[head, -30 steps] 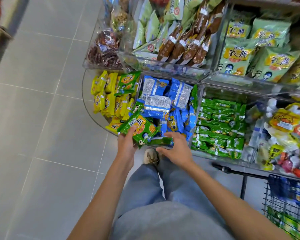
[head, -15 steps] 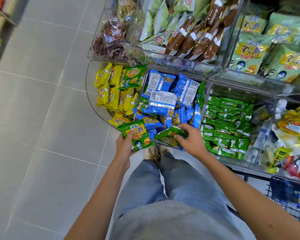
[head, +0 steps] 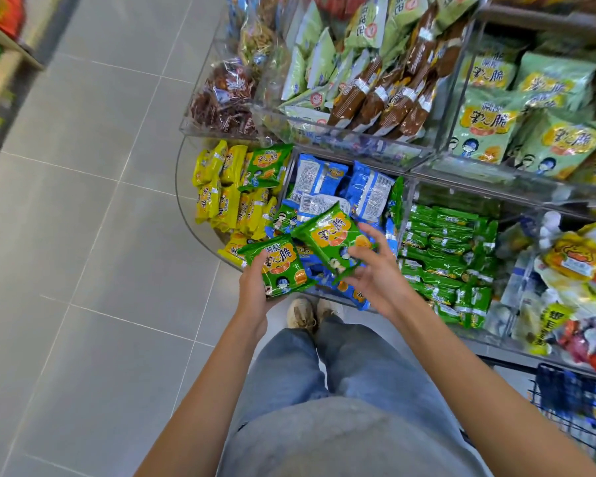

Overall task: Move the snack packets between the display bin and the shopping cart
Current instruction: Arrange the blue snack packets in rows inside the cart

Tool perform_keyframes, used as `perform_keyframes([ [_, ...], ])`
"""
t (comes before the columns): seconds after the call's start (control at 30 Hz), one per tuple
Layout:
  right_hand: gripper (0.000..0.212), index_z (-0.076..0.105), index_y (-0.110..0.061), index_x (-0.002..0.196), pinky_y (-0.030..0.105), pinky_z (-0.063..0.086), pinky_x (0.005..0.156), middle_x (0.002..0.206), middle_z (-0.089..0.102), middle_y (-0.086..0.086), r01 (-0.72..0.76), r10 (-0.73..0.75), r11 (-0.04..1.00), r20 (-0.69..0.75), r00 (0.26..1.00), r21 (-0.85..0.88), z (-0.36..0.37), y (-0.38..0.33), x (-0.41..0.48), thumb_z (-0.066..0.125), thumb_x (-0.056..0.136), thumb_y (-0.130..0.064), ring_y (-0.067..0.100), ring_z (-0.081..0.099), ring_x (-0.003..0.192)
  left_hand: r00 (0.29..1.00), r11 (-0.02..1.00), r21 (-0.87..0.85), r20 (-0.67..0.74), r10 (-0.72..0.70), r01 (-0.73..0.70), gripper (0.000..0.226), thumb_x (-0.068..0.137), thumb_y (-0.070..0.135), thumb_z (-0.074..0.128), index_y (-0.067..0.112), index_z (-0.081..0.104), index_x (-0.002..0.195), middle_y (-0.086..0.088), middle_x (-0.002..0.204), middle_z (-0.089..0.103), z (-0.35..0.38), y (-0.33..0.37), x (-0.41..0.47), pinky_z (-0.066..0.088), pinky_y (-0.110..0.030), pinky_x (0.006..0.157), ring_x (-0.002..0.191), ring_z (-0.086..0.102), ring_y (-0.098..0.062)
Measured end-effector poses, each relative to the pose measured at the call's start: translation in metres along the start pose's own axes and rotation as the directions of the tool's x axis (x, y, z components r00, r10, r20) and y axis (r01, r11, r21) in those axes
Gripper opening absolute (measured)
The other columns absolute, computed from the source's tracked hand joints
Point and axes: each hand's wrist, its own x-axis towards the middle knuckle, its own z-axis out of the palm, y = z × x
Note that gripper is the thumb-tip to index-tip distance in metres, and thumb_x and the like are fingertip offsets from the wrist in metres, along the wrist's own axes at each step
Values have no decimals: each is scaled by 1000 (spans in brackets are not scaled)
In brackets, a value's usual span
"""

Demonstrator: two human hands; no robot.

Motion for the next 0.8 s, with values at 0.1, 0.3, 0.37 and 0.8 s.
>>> perform_keyframes([
  [0.1,25,53,-22,91,25,56,57,84,64,4,30,-28,976,9,1000,-218,24,13,-7,61,84,1,18,63,64,987,999,-40,160,10,-4,39,84,56,50,28,62,109,3,95,75,6,5,-9,54,-33,68,85,70,-13],
  [0.3,5,63,-21,85,20,44,71,82,62,-9,290,-329,741,49,943,-606,38,24,6,65,86,-16,2,56,75,993,996,10,85,87,-88,44,80,26,70,21,57,122,-5,105,71,5,9,-11,56,-28,58,82,70,-15],
  [0.37,17,61,-18,105,32,42,87,105,60,0,319,-475,496,55,878,-808,31,17,24,60,89,-23,10,54,100,996,997,4,45,81,-81,47,79,25,71,19,55,124,-6,109,70,-1,10,-7,56,-29,59,88,69,-17],
  [0.8,71,37,-16,138,37,31,102,131,43,9,410,-532,31,333,779,-911,17,-4,52,65,74,-24,24,38,120,994,996,17,-75,85,-84,30,79,25,72,26,58,105,3,91,72,-18,14,8,54,-23,52,76,70,-11],
])
